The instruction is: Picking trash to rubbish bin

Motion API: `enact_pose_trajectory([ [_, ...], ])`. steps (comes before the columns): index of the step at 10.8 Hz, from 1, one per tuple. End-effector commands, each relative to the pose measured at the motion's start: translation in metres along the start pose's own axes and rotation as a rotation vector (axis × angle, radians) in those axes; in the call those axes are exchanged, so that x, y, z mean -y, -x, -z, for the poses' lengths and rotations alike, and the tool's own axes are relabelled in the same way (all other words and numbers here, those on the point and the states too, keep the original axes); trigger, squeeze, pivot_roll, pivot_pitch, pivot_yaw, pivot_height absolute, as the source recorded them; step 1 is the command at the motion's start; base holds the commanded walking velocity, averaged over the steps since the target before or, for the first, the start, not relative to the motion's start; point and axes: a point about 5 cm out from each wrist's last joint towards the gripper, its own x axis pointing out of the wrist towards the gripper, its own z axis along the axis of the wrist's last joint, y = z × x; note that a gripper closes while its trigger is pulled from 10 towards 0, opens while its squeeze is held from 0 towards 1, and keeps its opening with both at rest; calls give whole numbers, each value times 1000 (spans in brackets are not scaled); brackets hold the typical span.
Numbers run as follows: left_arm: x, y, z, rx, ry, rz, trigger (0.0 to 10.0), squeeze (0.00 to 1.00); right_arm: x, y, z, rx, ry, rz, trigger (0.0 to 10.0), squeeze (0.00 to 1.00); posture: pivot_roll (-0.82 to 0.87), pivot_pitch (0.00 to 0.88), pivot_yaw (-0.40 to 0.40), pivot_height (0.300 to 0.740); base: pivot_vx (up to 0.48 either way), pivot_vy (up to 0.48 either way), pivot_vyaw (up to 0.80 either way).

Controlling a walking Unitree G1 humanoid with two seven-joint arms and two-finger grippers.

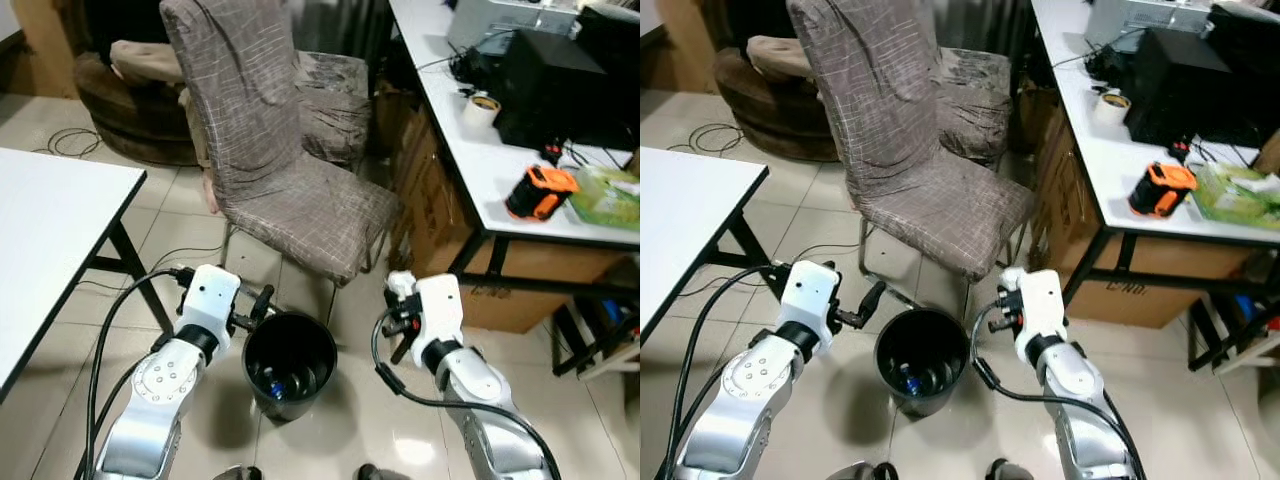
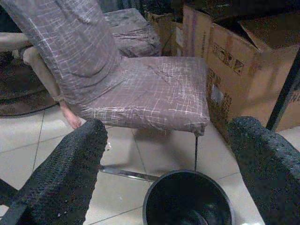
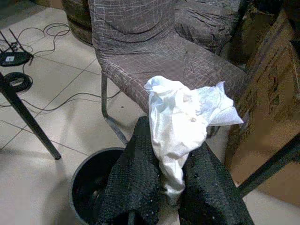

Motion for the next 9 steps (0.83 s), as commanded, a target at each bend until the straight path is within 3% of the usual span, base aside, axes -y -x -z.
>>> enact_pose_trajectory([
  [1, 1, -2, -1, 4, -15, 16, 10000, 0, 3, 2, -2, 1, 2, 24, 10000, 0, -58, 69, -47, 740, 0, 285, 0],
  [5, 2, -4, -2, 10, -19, 28, 10000, 0, 4, 4, 0, -5, 0, 35, 10000, 0, -58, 72, -43, 740, 0, 294, 0],
  [6, 2, -4, -4, 21, -55, 38, 10000, 0, 4, 4, 0, -7, -3, 38, 10000, 0, -56, 70, -43, 740, 0, 0, 0],
  [9, 1, -6, -6, 28, -58, 27, 10000, 0, 4, 2, -1, -4, -5, 44, 10000, 0, -56, 65, -37, 740, 0, -480, 0],
])
